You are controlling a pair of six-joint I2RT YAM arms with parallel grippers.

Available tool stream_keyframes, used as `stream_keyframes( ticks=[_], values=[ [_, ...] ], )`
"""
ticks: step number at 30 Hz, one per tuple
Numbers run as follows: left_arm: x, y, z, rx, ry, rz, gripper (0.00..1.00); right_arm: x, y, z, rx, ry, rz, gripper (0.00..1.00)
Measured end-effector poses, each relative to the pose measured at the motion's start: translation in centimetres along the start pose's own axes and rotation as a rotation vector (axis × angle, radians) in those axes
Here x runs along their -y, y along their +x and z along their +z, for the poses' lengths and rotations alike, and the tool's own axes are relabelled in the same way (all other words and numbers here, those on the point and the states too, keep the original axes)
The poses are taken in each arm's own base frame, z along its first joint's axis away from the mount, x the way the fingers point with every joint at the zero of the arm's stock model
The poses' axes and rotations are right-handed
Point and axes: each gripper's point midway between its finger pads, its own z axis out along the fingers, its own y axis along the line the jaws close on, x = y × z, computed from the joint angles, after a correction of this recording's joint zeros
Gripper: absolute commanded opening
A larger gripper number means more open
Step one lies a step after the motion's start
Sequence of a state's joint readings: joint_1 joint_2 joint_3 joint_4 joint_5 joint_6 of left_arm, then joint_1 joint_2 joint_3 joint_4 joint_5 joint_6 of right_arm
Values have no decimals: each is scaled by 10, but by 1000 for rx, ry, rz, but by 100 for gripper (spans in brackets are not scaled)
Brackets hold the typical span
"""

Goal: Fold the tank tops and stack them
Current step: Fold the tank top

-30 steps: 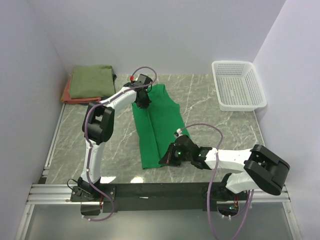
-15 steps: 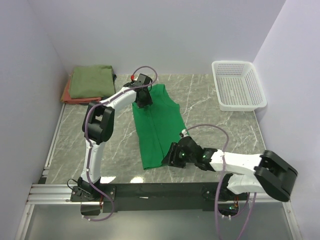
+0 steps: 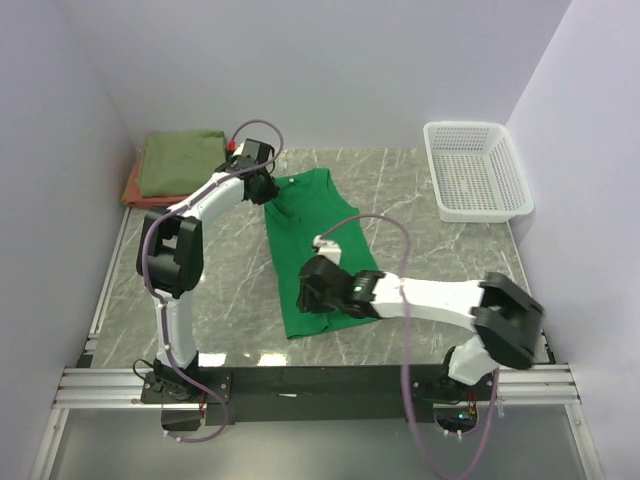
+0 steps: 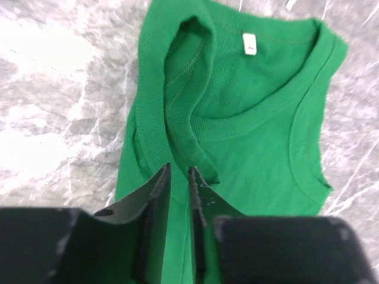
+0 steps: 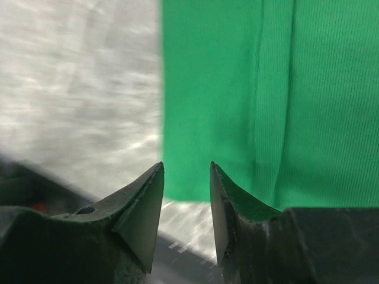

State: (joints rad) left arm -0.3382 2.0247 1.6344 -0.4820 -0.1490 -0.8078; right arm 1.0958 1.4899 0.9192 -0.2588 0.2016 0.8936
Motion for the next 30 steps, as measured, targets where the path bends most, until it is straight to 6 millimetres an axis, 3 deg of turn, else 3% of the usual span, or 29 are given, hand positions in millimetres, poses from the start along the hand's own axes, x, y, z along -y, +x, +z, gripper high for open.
stream_keyframes(
  ticks=[4,7,10,15,18,23,27,30],
  values=[
    [-6,18,18,-47,-14,10,18,14,30,33,-87,123,-117,43],
    [-17,34,37,-88,-49,19,18,20,52,46,-136,186,-199,43],
    [-28,45,51,-117,-78,21,18,-6,63,49,-147,152,-249,43],
    [-30,30,59,-105,-84,31,23,-48,81,62,-192,69,-300,43],
    [-27,17,67,-102,-65,47,29,-78,83,74,-214,-5,-304,43],
    [-23,-3,74,-113,4,80,49,-121,72,97,-216,-115,-297,47],
    [-12,-26,71,-94,91,101,61,-131,60,97,-201,-172,-292,56],
    [7,-46,62,-52,185,115,68,-126,40,83,-155,-194,-287,59]
  ],
)
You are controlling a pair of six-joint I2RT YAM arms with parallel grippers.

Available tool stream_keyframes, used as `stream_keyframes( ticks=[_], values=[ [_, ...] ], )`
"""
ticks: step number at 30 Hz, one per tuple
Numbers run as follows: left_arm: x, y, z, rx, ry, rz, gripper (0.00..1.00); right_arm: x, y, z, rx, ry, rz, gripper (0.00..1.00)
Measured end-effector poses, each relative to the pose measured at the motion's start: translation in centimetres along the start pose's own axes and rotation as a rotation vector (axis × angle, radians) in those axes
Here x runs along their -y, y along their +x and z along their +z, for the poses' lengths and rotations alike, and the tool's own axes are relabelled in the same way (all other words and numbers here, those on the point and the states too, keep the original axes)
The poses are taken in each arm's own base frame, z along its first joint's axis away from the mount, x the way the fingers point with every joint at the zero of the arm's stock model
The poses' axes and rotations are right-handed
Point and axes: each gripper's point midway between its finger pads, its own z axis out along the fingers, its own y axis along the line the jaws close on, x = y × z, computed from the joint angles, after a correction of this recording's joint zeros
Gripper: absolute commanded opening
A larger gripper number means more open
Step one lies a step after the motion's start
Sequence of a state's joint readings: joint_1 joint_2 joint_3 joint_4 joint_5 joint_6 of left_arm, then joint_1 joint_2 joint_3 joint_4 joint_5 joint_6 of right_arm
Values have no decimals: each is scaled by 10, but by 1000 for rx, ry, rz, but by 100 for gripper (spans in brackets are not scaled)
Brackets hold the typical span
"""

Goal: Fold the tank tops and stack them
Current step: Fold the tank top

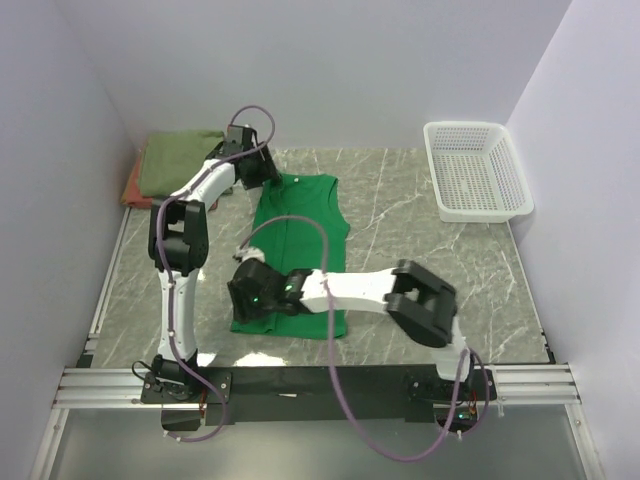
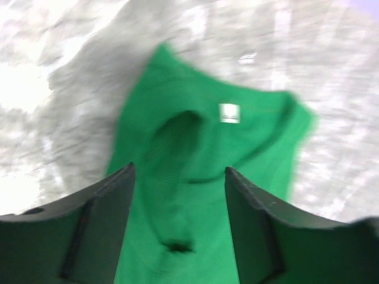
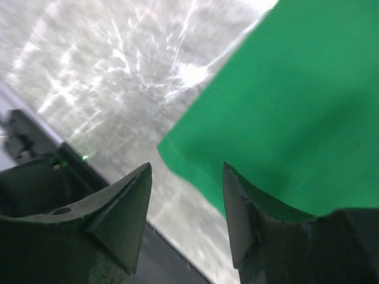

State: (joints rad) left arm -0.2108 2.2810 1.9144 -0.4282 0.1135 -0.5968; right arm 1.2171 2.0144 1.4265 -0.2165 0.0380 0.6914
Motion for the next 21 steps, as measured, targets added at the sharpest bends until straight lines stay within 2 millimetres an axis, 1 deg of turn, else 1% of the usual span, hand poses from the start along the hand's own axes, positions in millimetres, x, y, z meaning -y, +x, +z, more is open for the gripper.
stream_keyframes(
  ticks=[2,3,5,6,7,8,9,10,12,13,14,16,17,18,19,21],
  values=[
    [16,-11,-11,24,59,9,72,6,-16,-25,44,-2,8,61],
    [24,-16,-18,36,86,13,73,9,-27,-41,80,-5,18,61],
    [44,-31,-41,88,150,16,74,15,-58,-78,169,-17,52,61],
    [52,-37,-53,115,173,12,73,23,-76,-97,220,-20,76,61],
    [60,-44,-69,146,197,5,73,34,-93,-116,271,-17,104,61],
    [67,-48,-87,171,219,-6,72,51,-112,-132,323,-3,140,62],
    [74,-51,-104,197,238,-16,71,70,-126,-145,366,21,172,62],
    [79,-54,-119,223,256,-23,69,95,-141,-159,407,60,212,61],
    [90,-48,-149,259,280,-39,67,151,-163,-176,467,169,285,62],
    [96,-40,-161,267,288,-43,66,174,-168,-178,475,217,311,62],
    [100,-29,-168,262,292,-41,65,196,-169,-178,470,262,336,61],
    [112,6,-177,230,306,-30,60,236,-165,-173,434,329,380,61],
    [114,28,-177,196,306,-25,59,252,-162,-167,410,347,400,59],
    [115,58,-176,149,304,-13,58,266,-159,-161,387,359,419,59],
    [114,83,-175,107,299,-1,56,278,-154,-154,362,371,433,57],
    [105,139,-172,11,277,22,56,304,-146,-137,302,388,467,56]
  ],
)
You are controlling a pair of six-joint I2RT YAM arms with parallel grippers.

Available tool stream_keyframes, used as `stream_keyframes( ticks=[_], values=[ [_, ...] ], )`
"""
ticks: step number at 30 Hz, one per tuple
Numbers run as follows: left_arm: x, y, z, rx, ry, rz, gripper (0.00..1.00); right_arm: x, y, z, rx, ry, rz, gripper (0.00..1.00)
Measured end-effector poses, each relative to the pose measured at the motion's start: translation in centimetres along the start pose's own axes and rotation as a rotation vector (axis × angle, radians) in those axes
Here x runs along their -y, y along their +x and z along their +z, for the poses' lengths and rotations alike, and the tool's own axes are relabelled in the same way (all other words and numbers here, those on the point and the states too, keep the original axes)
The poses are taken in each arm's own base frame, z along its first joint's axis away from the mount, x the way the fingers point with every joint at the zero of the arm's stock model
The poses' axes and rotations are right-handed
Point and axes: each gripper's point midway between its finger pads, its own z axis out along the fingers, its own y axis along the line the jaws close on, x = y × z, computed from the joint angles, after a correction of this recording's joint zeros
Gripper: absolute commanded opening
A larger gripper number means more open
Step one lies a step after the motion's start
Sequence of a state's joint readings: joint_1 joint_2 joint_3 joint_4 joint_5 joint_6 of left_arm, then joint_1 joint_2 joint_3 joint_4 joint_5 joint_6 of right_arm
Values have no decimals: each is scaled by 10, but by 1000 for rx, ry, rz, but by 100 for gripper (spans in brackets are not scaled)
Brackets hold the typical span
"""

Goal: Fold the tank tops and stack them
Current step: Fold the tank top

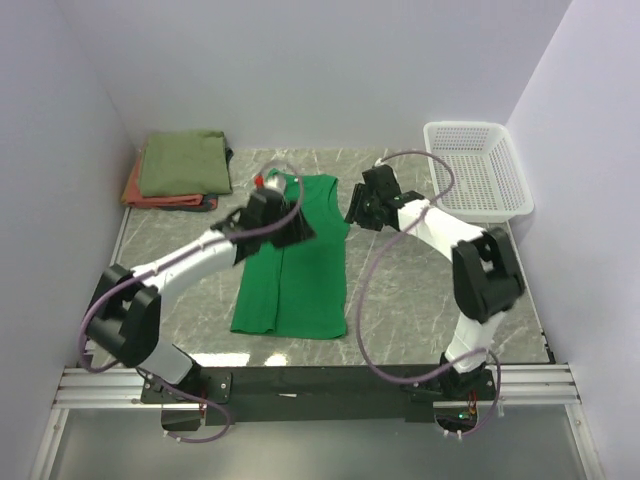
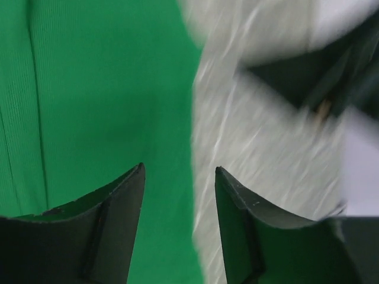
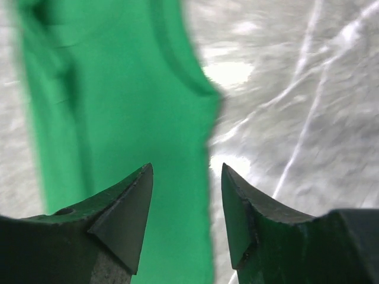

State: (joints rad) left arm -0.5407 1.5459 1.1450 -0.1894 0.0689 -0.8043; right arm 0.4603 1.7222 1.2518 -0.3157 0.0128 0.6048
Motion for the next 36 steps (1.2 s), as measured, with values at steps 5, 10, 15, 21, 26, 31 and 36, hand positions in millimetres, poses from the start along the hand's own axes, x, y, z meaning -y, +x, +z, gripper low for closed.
stream_keyframes(
  ticks=[5,10,15,21,26,31,36],
  values=[
    [-30,102,-25,-162,-57,20,52,24,19,54,-121,50,8,53],
    [-12,144,-49,-207,19,68,53,27,32,78,-176,53,7,47],
    [11,192,-63,-280,82,138,52,25,28,84,-167,51,11,29],
    [16,243,-61,-351,32,260,52,28,26,87,-161,55,18,2],
    [29,269,-56,-346,-27,373,52,31,25,89,-154,53,25,0],
    [39,276,-47,-295,-103,462,52,33,26,90,-150,49,29,0],
    [31,282,-35,-258,-198,530,46,34,25,91,-144,38,33,0]
  ],
)
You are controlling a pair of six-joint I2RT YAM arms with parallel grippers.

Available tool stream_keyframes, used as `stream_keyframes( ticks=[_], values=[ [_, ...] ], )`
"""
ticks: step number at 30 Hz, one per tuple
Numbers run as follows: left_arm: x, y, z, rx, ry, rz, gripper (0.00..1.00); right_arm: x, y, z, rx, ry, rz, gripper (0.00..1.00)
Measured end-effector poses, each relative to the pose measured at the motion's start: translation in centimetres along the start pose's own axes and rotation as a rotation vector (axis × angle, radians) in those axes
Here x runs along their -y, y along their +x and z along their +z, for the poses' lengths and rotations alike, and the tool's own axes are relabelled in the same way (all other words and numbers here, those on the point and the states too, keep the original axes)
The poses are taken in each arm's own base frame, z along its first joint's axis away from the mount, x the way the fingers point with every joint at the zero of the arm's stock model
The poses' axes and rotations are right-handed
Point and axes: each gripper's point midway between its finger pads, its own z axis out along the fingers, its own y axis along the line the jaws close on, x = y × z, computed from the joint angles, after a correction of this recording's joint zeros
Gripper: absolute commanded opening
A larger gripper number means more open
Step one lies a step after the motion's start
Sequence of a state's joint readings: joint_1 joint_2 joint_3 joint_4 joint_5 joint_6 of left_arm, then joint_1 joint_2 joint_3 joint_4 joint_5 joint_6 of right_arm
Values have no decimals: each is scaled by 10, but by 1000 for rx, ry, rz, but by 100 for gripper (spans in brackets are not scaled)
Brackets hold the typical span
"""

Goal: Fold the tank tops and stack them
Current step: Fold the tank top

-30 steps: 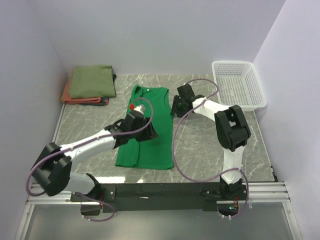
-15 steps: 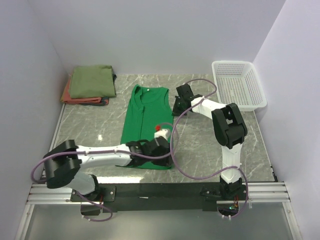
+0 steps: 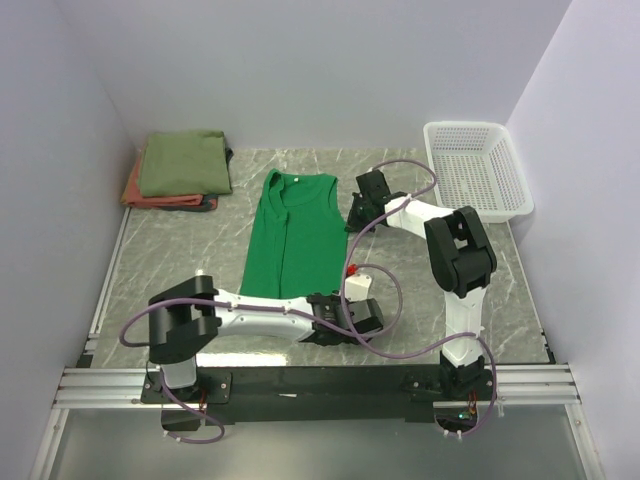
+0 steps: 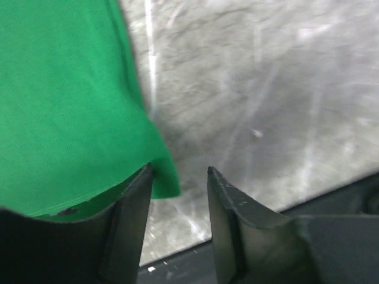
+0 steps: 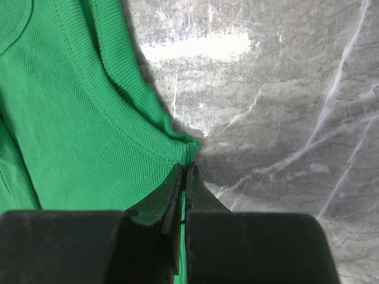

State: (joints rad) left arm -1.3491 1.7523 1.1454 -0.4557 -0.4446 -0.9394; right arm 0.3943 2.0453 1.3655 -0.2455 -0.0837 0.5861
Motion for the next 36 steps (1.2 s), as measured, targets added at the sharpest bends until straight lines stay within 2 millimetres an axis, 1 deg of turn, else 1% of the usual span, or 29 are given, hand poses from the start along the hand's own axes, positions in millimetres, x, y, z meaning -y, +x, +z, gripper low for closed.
stream_keyframes(
  ticks=[1,3,6,7,8,9,10,12,15,18,20,22,26,29,32,34,36],
  values=[
    [-2,2,3,0,-21,9,41,0,0,0,0,-2,1,0],
    [-8,6,7,-1,-59,22,35,1,0,0,3,-9,3,0],
    [-14,12,10,-4,-94,34,24,2,0,0,7,-16,6,0],
    [-15,13,10,-2,-103,37,15,2,0,0,10,-20,6,0],
    [-15,13,10,2,-109,39,9,3,1,-1,13,-21,7,0],
    [-15,13,9,3,-114,39,4,4,1,-2,15,-21,9,0],
    [-15,13,9,4,-118,43,1,5,1,-3,18,-21,11,0],
    [-12,13,7,12,-115,50,1,10,3,-6,21,-14,16,0],
    [-3,17,3,15,-86,67,1,18,5,-11,25,3,24,0],
    [13,23,-5,18,-5,65,0,32,9,-19,34,36,33,0],
    [17,26,-17,15,63,50,1,43,13,-27,39,69,37,0],
    [18,24,-30,23,118,25,1,50,16,-35,41,92,39,0],
    [19,12,-50,62,199,-46,1,51,13,-48,60,104,39,0],
    [12,12,-54,69,221,-103,1,50,11,-50,66,105,38,0],
    [-6,19,-49,57,197,-167,0,47,13,-52,58,109,29,0],
    [-18,25,-47,48,174,-204,1,39,11,-53,57,106,18,0],
    [-31,29,-47,47,153,-243,0,27,7,-52,62,98,2,0]
  ],
)
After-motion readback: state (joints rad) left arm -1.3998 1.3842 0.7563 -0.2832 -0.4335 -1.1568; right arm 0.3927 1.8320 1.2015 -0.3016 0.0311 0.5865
